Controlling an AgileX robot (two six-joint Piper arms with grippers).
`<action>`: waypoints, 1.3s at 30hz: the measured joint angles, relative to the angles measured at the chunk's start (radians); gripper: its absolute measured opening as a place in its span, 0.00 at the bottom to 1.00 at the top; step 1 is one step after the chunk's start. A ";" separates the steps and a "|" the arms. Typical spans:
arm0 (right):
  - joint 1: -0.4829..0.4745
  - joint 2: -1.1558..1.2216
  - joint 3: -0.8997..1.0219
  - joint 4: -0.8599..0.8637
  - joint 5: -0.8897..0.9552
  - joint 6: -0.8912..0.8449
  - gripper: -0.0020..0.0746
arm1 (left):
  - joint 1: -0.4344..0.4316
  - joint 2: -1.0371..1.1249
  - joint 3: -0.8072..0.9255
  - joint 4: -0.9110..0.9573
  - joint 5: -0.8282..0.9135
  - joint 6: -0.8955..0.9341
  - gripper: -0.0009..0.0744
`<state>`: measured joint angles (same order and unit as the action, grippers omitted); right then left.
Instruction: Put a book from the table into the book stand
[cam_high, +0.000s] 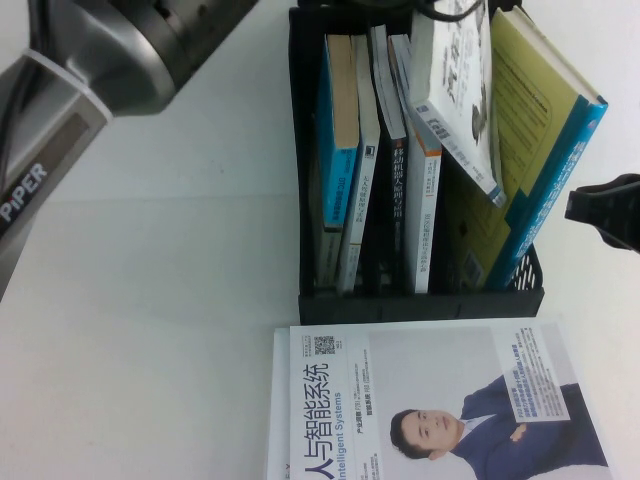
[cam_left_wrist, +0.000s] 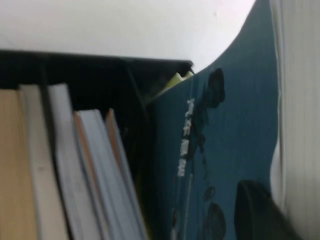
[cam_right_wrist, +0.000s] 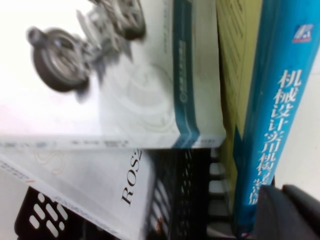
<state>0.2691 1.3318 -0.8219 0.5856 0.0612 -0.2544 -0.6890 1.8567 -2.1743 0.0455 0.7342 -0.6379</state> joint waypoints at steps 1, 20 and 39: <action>0.000 0.000 0.000 0.000 0.000 0.000 0.02 | -0.010 0.005 0.000 -0.007 -0.005 0.000 0.16; 0.000 -0.010 -0.002 0.000 0.096 -0.006 0.02 | 0.059 0.122 0.000 -0.056 -0.117 -0.007 0.16; 0.000 -0.022 -0.007 0.000 0.108 -0.061 0.02 | 0.063 0.131 -0.080 -0.097 -0.259 0.040 0.66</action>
<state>0.2691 1.3103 -0.8289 0.5856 0.1689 -0.3155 -0.6263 1.9880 -2.2545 -0.0514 0.4752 -0.5983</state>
